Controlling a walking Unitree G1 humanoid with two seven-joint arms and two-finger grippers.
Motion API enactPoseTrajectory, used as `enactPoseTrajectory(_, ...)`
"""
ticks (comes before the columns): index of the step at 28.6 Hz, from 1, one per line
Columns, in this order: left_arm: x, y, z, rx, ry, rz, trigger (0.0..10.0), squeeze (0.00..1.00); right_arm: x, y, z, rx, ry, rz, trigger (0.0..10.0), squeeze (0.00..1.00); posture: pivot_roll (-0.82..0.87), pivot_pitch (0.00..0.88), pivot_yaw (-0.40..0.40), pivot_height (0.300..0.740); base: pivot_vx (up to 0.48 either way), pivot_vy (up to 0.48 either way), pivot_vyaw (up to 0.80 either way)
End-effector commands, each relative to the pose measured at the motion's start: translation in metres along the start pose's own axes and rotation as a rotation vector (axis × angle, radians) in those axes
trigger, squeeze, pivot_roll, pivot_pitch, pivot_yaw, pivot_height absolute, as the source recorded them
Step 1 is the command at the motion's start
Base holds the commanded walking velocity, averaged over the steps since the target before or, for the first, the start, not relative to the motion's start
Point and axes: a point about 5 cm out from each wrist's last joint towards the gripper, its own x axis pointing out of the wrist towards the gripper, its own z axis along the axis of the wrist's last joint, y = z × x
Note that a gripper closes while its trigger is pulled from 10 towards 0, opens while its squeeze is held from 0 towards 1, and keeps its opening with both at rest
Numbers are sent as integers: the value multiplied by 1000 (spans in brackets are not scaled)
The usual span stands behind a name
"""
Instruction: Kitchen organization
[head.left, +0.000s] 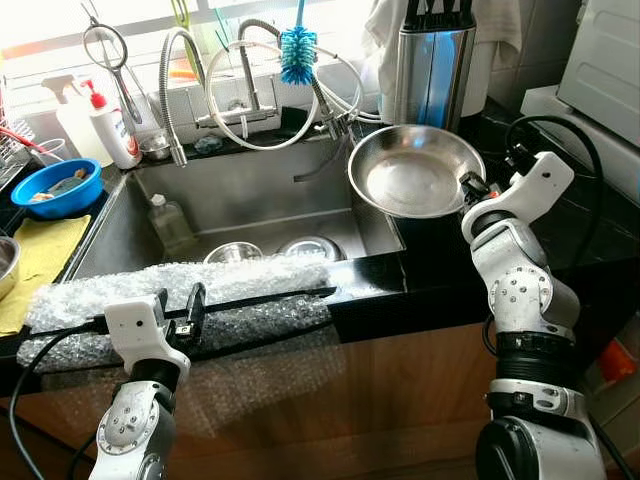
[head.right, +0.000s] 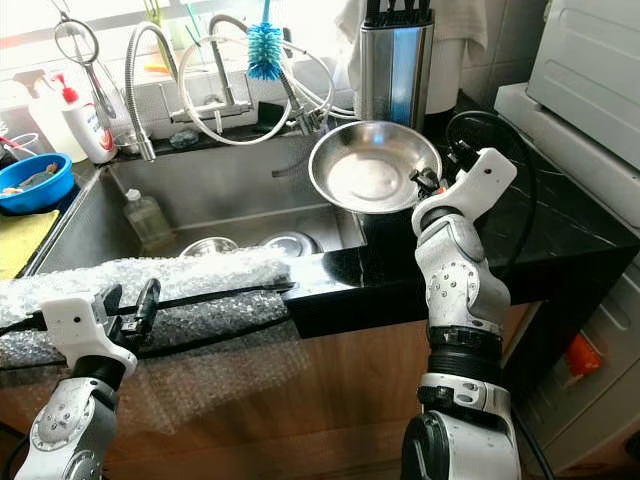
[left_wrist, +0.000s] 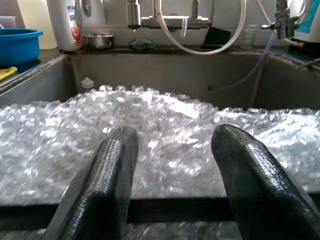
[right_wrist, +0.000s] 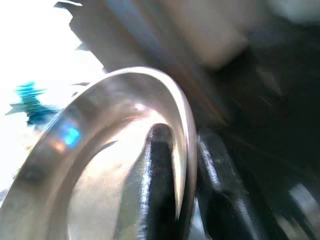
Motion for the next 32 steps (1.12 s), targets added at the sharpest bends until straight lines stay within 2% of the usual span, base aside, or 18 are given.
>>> enactPoseTrajectory(1,2,3,0,10,5,12,10000,0,-3,25,0,-91,-32,146,10000,0,-94,0,126,740,0,0,0)
enactPoseTrajectory(3,2,3,0,8,6,13,10000,0,-8,30,-3,-203,-61,199,10000,0,-87,0,123,740,0,0,0)
enactPoseTrajectory(4,2,3,0,6,6,14,10000,0,-14,37,-7,-285,-84,276,10000,0,-86,0,123,740,0,0,0)
enactPoseTrajectory(5,2,3,0,5,5,16,10000,0,-17,41,-8,-305,-93,312,10000,0,-85,0,122,740,0,0,0)
enactPoseTrajectory(9,3,4,1,-1,5,21,10000,0,-23,48,-10,-307,-116,389,10000,0,-87,0,121,740,0,0,0)
enactPoseTrajectory(13,5,3,1,-6,1,23,10000,0,-24,49,-10,-300,-139,404,10000,0,-82,0,121,740,0,0,0)
enactPoseTrajectory(17,9,2,4,-66,-9,43,10000,0,-30,53,-9,-265,-208,459,10000,0,-81,0,123,740,0,0,0)
enactPoseTrajectory(21,11,1,5,-75,-8,30,10000,0,-35,61,-10,-219,-230,528,10000,0,-80,0,125,740,0,0,0)
enactPoseTrajectory(25,13,-1,6,-83,-11,19,10000,0,-41,66,-22,-238,-217,581,10000,0,-76,0,124,740,0,0,0)
enactPoseTrajectory(32,12,-1,7,-90,-14,18,10000,0,-55,73,-30,-272,-231,641,10000,0,-75,0,122,740,0,0,0)
